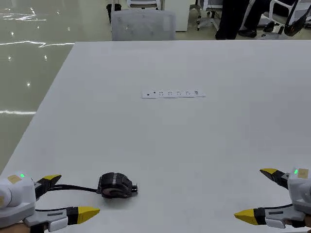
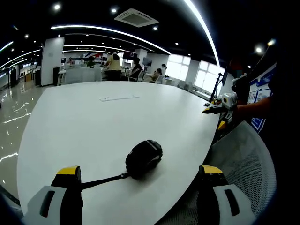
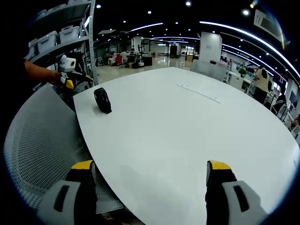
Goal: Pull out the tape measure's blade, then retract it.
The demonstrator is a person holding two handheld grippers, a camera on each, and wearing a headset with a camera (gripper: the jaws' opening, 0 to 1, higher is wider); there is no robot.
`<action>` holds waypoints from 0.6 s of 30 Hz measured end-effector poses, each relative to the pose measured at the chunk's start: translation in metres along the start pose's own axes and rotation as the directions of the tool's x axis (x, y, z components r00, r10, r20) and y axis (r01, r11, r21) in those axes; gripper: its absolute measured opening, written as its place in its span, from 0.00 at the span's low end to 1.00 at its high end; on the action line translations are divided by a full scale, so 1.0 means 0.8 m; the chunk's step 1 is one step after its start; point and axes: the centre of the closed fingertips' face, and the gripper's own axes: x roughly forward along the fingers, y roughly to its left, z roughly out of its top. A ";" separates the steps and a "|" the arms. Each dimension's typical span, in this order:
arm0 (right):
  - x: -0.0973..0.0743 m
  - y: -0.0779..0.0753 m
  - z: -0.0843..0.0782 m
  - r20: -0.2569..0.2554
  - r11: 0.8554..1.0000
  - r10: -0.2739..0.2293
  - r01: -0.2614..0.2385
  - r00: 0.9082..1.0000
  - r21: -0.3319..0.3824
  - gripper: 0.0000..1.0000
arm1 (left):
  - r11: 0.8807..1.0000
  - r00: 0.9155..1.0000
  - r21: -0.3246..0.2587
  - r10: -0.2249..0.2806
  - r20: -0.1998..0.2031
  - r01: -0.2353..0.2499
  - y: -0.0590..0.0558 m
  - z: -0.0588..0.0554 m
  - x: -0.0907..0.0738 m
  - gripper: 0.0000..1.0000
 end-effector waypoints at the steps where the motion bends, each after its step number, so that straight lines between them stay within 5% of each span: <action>1: -0.001 0.000 0.003 0.008 1.000 0.000 0.000 1.000 -0.011 1.00 | 1.000 1.000 0.004 0.001 -0.003 -0.001 0.001 0.000 -0.001 1.00; 18: -0.017 -0.001 0.007 0.019 1.000 -0.022 0.022 1.000 0.001 1.00 | 1.000 1.000 -0.021 0.013 0.006 -0.013 0.005 0.001 -0.005 1.00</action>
